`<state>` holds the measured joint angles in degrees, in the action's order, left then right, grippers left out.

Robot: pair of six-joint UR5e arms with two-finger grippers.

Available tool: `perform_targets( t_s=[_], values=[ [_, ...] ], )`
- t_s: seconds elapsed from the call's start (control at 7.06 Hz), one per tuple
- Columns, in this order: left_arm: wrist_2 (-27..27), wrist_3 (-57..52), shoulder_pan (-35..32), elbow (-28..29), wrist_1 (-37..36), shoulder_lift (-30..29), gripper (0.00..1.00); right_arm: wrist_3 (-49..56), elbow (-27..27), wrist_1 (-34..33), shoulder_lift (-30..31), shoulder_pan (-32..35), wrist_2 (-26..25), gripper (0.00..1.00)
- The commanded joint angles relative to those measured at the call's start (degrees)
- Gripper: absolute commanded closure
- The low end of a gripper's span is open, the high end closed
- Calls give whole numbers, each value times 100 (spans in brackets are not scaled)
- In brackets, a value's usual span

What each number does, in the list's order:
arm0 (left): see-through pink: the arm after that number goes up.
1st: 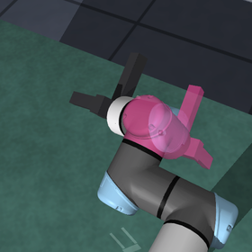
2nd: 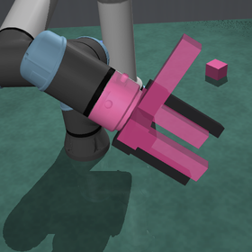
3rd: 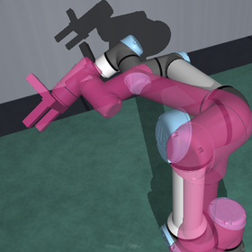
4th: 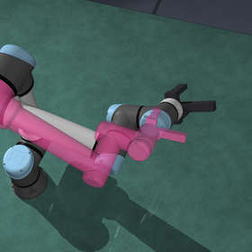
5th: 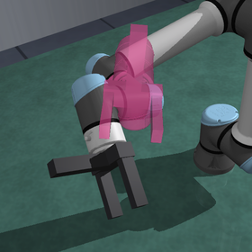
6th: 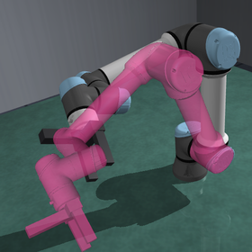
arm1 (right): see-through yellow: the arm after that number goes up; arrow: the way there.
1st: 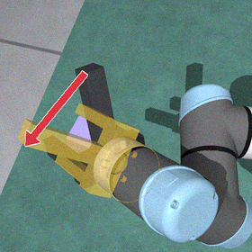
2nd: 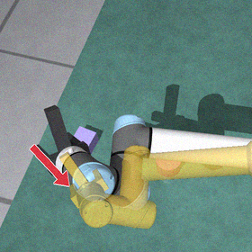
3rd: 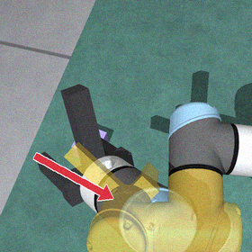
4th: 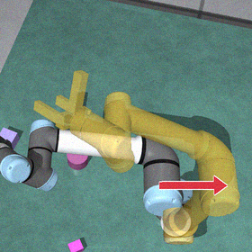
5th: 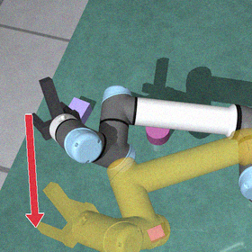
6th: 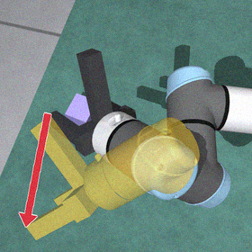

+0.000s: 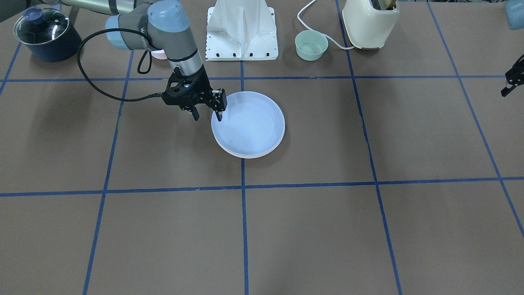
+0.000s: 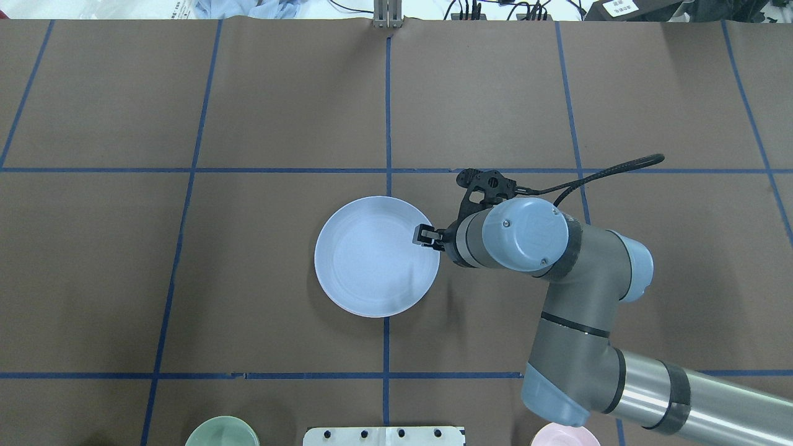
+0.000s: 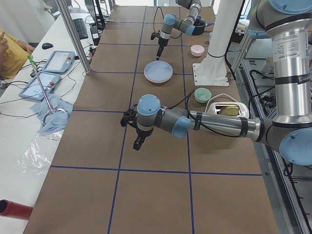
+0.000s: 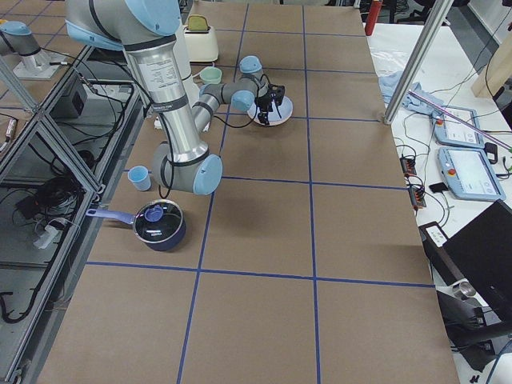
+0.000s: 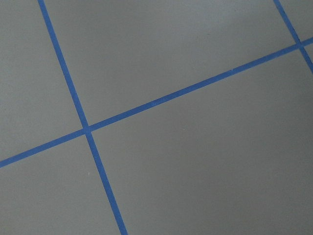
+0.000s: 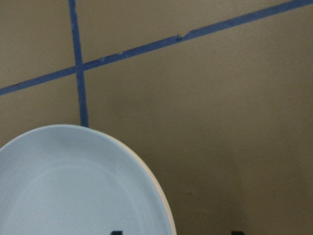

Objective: Stack three plates with pink and blue

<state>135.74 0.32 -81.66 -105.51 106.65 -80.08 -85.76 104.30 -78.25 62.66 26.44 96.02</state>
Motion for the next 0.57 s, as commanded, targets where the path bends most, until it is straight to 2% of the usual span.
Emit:
perform_targets(
  t_s=[0.0, 0.28, 0.43],
  values=[
    [-47, -6, -7, 22, -833, 1, 0, 1107, 29, -418, 105, 1024, 922, 0],
    [-100, -285, -51, 117, -979, 176, 0, 2827, -32, -445, 587, 2376, 2081, 0],
    [-152, -679, -165, 153, -1275, 176, 0, 3933, -207, -454, 894, 3114, 2584, 0]
  ],
)
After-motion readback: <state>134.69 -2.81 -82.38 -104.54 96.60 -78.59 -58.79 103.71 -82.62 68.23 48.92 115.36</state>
